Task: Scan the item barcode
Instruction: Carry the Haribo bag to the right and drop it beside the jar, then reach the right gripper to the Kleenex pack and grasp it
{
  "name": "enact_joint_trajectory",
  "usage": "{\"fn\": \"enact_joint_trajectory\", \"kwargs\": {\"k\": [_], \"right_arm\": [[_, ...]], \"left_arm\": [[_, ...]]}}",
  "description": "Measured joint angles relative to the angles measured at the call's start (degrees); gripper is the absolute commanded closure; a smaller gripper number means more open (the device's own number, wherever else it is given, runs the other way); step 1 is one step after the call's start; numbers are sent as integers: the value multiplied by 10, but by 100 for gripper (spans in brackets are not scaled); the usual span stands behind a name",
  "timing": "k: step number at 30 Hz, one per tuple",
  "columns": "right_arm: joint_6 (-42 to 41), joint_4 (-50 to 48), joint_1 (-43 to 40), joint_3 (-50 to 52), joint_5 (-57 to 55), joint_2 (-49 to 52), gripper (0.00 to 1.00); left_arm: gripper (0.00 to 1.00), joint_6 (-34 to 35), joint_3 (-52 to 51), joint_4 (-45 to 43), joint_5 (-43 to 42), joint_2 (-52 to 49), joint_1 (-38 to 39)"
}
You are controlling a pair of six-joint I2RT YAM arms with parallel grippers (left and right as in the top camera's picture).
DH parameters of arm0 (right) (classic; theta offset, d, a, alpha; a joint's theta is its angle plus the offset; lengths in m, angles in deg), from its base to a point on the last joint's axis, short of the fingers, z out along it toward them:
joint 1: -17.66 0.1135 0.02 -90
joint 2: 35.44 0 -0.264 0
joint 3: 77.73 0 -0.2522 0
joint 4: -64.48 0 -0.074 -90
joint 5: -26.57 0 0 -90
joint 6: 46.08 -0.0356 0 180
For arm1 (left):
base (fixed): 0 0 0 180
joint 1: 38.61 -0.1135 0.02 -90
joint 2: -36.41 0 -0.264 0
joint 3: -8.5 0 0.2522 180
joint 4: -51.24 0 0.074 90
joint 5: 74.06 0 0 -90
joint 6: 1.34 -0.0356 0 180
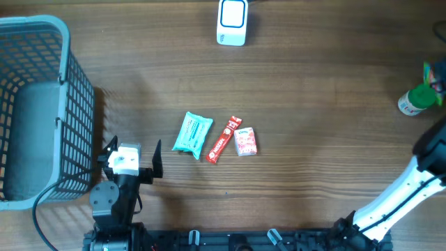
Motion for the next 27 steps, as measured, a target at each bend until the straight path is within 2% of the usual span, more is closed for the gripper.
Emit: {"fn": "enact_joint_trajectory", "kwargs": {"k": [1,2,3,8,13,15,18,27], "right_arm": [[-3,-3,-5,0,0,0,23],[-3,-6,-5,0,0,0,6],[-4,-7,-3,0,1,0,0],[-5,6,10,-16,28,-11,1],[24,17,39,-42,50,-141,1],[45,47,92,-59,59,-217,0],[63,161,205,-76,73,-277,0],[66,470,437,-64,98,-257,0]], "left_arm": [[0,0,0,0,0,0,0],[0,0,0,0,0,0,0],[0,0,0,0,0,0,0],[0,0,0,0,0,0,0],[0,0,0,0,0,0,0],[0,0,0,0,0,0,0],[0,0,0,0,0,0,0],[0,0,0,0,0,0,0]]}}
